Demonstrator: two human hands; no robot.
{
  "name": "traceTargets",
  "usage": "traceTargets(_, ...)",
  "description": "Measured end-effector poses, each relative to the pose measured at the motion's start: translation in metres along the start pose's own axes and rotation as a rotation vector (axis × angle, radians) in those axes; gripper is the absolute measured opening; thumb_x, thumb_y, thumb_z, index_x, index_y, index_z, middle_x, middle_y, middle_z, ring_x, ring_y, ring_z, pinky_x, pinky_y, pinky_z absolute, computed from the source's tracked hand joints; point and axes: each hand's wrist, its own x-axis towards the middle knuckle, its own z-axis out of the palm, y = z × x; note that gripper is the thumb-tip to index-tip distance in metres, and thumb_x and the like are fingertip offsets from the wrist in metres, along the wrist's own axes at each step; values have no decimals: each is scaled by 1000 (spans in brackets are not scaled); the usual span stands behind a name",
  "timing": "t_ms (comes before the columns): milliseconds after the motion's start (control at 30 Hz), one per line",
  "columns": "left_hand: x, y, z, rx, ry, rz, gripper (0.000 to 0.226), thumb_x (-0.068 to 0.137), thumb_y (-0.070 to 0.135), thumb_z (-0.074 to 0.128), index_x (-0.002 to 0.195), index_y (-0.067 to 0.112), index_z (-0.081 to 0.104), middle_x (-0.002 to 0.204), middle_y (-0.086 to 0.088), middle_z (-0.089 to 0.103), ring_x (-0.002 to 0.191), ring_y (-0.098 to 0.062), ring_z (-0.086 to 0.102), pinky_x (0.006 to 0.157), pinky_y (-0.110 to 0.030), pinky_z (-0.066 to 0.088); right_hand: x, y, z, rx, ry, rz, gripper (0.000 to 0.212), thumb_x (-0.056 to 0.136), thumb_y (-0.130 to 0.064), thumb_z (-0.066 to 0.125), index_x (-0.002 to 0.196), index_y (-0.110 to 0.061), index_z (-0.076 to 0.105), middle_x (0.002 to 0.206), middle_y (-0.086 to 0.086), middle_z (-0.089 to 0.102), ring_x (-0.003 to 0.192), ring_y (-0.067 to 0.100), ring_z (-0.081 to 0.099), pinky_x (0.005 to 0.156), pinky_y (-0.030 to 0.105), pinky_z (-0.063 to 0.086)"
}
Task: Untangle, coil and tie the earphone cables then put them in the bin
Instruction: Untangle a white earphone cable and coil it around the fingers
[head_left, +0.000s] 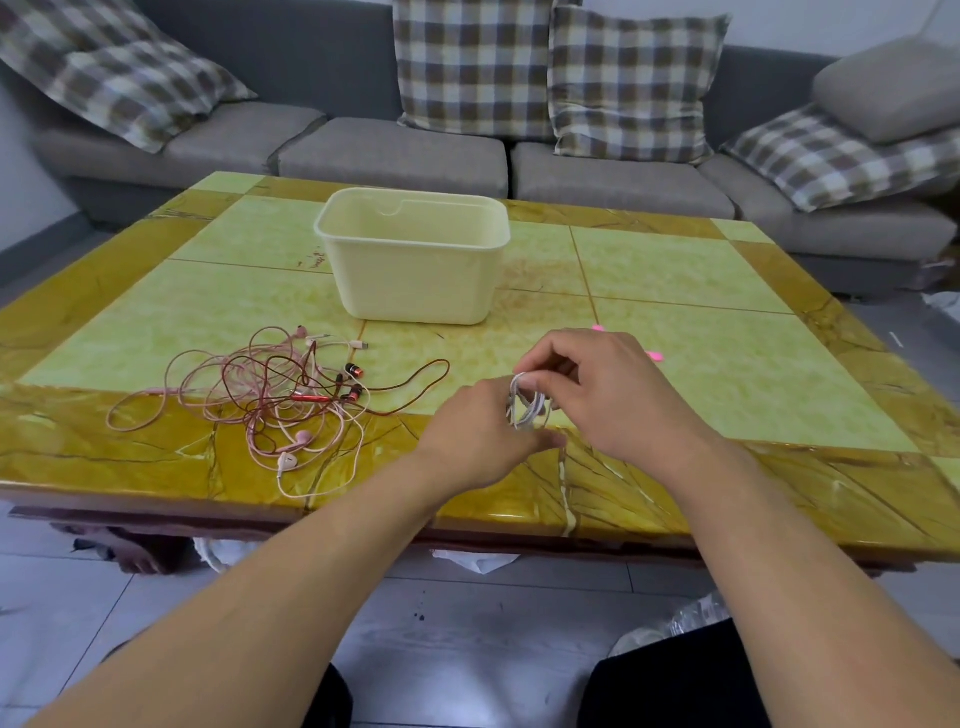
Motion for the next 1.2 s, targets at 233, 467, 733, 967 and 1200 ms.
traceTargets(233,2,5,1,-158,-72,-22,9,96,23,53,99,17,59,85,6,64,68,-14,57,66,-38,47,0,1,-9,-54,-19,28,7,92,-16,72,91,-20,77,81,-13,72,75,1,62,69,26,52)
traceTargets(467,3,4,7,-246,-31,87,17,90,31,71,102,27,60,66,6,54,61,-11,49,60,-30,41,0,4,-15,-70,12,64,7,93,-20,72,91,-23,77,78,-13,71,72,3,64,69,25,53)
traceTargets(733,5,8,3,-275,-109,-5,24,98,32,60,91,9,59,79,0,70,64,0,61,64,-32,49,0,8,-12,-59,49,89,6,93,-20,73,93,-22,78,81,-15,71,78,-1,63,69,19,51)
traceTargets(967,-2,13,-10,-712,-334,-19,20,107,30,48,91,17,51,59,2,38,51,-12,34,52,-24,33,3,23,-22,176,16,111,10,90,-12,76,86,-22,76,75,-6,73,61,2,64,62,19,52)
traceTargets(1200,4,11,-27,-887,-514,-306,56,100,66,35,71,19,46,57,5,18,47,-10,12,42,-22,12,-1,31,-22,420,-62,55,8,87,-3,75,89,-11,75,83,14,74,65,15,64,66,25,57)
